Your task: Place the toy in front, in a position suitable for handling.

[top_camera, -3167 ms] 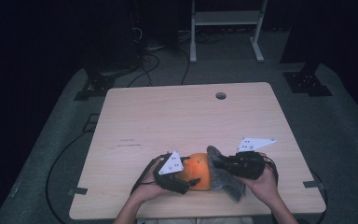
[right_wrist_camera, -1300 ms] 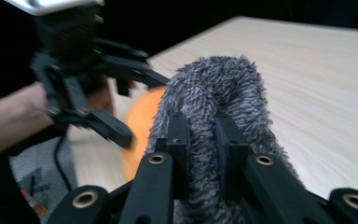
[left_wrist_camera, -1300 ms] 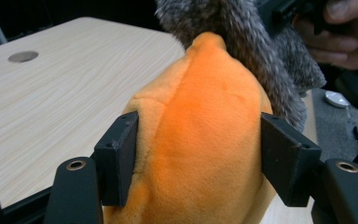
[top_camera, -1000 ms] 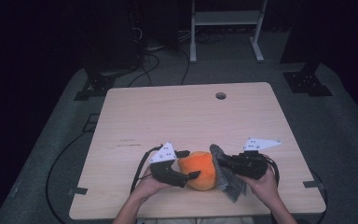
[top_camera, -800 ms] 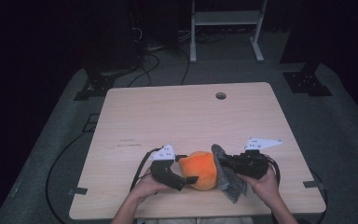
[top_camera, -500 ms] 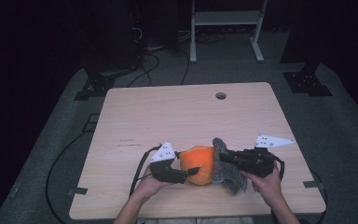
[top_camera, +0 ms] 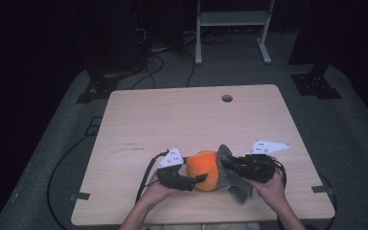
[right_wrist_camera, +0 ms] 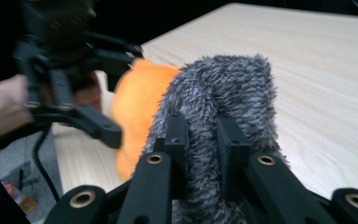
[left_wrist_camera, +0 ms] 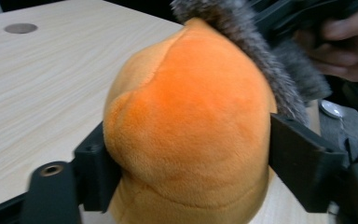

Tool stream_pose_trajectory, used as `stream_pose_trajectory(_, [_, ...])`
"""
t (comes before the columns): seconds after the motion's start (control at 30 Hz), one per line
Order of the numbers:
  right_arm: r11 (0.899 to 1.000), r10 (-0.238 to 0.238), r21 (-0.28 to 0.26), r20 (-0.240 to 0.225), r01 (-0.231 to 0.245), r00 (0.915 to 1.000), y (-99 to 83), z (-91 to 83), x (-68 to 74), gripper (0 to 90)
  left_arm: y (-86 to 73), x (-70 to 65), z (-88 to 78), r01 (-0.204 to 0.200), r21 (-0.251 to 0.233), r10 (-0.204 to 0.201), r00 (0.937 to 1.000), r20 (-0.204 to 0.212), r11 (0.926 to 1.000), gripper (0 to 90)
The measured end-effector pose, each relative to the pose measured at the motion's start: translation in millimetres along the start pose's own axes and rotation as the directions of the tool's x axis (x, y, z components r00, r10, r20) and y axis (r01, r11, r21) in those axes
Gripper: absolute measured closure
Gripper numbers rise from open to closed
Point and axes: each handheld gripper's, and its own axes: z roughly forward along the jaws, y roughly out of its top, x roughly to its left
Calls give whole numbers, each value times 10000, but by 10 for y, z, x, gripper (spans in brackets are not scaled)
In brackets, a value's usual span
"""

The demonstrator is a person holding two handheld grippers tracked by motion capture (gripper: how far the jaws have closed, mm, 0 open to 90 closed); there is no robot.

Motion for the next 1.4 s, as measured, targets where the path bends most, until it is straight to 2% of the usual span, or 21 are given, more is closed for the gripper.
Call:
stream_pose_trajectory(0.07, [9989,458,102,63,-459,9989,-52,-8,-96,765,-32,52,-35,389,-450,-367,9982,478,9982,209])
stream_pose_trajectory(0.1, [9982,590,124,149,-592,9981,-66,-23,-128,765,-48,86,-49,626,-619,-603,9974,393,9961,212])
stream_pose_trajectory(0.13, [9960,883,111,130,-885,9960,-86,-51,-168,766,-49,96,-40,660,-441,-649,9976,248,9968,209])
stream_pose_trajectory(0.17, [9957,918,71,154,-920,9957,-93,-71,-176,769,-51,85,-21,548,-252,-544,9984,175,9982,200])
stream_pose_trajectory(0.23, [9976,694,32,172,-694,9974,-69,-84,-126,770,-56,43,25,269,-89,-268,9996,103,9996,203])
stream_pose_trajectory(0.33, [9991,368,184,304,-373,9989,-56,-55,-65,774,-46,39,22,120,-135,-121,9999,-19,9998,184])
stream_pose_trajectory(0.4, [9987,492,121,50,-493,9988,-63,-49,-96,774,-42,45,23,90,-389,-96,9998,-154,9992,142])
stream_pose_trajectory(0.47, [9978,657,101,-27,-657,9978,-65,-44,-130,773,-50,26,62,-28,-343,20,9997,-254,9994,119])
stream_pose_trajectory(0.53, [9974,708,104,-26,-707,9975,-62,-36,-136,773,-73,-8,120,-200,-182,195,9994,-282,9996,121])
stream_pose_trajectory(0.6, [9983,558,146,114,-559,9984,-60,-36,-85,776,-85,-34,133,-299,-110,292,9977,-610,9995,167])
stream_pose_trajectory(0.67, [9995,324,59,195,-326,9993,-53,-51,-13,777,-76,-22,110,-116,-162,102,9962,-865,9998,236])
stream_pose_trajectory(0.73, [9997,158,-198,-355,-165,9992,-36,-50,54,776,-83,9,113,496,-367,-527,9946,-890,9981,254])
stream_pose_trajectory(0.77, [9999,-14,-165,-457,6,9990,-23,-34,95,776,-86,16,118,585,-363,-613,9948,-810,9976,257])
stream_pose_trajectory(0.83, [9989,-471,82,-73,472,9989,-6,-4,144,775,-84,7,115,411,-332,-436,9961,-769,9986,257])
stream_pose_trajectory(0.9, [9996,-291,18,25,291,9996,-7,-26,80,776,-80,-7,106,286,-280,-304,9972,-688,9992,266])
stream_pose_trajectory(1.0, [9997,231,111,543,-238,9983,-54,-74,-80,768,-77,-41,120,104,-295,-122,9981,-608,9995,272])
stream_pose_trajectory(1.07, [9982,575,154,299,-580,9979,-92,-78,-160,768,-66,-73,118,-246,-270,235,9989,-416,9993,241])
stream_pose_trajectory(1.13, [9987,460,216,459,-471,9979,-90,-85,-158,768,-66,-85,120,-426,-257,418,9987,-279,9988,195])
stream_pose_trajectory(1.23, [9988,465,156,497,-473,9977,-94,-85,-157,778,-69,-97,132,-500,-237,482,9963,-708,9985,234])
stream_pose_trajectory(1.3, [9997,228,111,538,-234,9983,-72,-88,-87,785,-60,-112,148,-359,-287,327,9938,-1059,9989,282])
stream_pose_trajectory(1.4, [9991,-427,-43,101,427,9990,-15,-68,95,787,-52,-140,178,-264,-268,232,9931,-1148,9993,301])
